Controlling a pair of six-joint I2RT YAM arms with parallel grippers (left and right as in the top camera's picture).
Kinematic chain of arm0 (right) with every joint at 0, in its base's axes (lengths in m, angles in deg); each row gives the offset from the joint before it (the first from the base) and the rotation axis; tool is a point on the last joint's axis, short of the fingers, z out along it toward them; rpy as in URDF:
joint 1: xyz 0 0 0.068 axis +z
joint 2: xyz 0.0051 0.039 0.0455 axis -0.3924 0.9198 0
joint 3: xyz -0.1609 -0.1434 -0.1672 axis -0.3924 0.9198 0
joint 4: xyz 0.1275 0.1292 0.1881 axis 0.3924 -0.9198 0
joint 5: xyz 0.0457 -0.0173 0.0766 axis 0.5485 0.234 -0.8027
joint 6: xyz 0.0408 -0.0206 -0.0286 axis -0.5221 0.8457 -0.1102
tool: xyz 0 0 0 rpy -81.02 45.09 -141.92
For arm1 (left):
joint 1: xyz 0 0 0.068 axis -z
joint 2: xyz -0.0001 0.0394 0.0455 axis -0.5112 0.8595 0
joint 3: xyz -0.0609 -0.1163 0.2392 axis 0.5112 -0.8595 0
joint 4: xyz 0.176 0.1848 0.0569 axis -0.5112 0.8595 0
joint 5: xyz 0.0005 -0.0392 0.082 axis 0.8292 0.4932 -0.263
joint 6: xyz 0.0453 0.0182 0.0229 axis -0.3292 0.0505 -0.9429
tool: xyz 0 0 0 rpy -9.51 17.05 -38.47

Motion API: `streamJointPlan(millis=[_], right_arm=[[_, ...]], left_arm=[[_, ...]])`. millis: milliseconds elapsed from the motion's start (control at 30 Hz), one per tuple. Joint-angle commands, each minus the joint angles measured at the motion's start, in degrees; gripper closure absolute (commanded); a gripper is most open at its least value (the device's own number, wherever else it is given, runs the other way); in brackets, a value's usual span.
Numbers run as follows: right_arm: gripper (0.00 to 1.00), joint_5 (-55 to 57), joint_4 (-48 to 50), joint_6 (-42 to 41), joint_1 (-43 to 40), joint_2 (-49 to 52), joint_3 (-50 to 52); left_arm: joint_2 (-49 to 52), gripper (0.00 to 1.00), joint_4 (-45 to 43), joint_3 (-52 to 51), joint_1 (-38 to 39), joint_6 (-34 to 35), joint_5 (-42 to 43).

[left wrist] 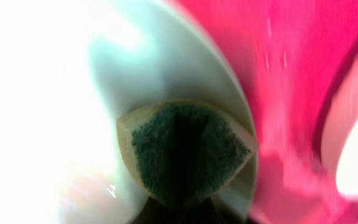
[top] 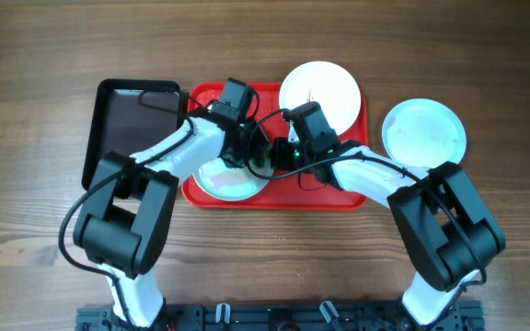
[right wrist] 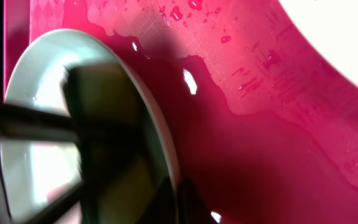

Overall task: Clean dirty plates on tray and stack at the side
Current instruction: 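Continue wiping the plate surface with the sponge in circular strokes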

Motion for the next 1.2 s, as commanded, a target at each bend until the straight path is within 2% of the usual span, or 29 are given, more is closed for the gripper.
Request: streamJointPlan(millis=[0, 433, 767, 833, 1033, 1167], right_arm=[[0.96, 0.1, -0.7, -0.3, 0.1, 1.4, -0.3], [0.96, 0.1, -0.7, -0.2, 0.1, 1.3, -0.3], [0.96, 0.1, -0.6, -0.1, 0.1, 1.3, -0.3], [0.96, 0.1, -0.6, -0.1, 0.1, 1.4, -0.3], [0.96, 0.1, -0.5, -0.1, 0.1, 1.3, -0.3], [0.96, 0.1, -0.6, -0.1, 0.1, 1.3, -0.3]], left_arm=[[4.6, 0.96, 2.1, -3.2, -2.9, 2.5, -13.6], [4.6, 0.96, 12.2, -3.2, -6.6, 1.6, -20.8], [4.6, 0.96, 22.0, -3.2, -2.6, -13.6, -22.5], [4.6, 0.96, 22.6, -3.2, -1.6, -15.4, -21.7], [4.6, 0.96, 22.2, -3.2, 2.5, -28.4, -14.0], [4.6, 0.96, 21.7, -3.2, 4.3, -32.5, -13.8]])
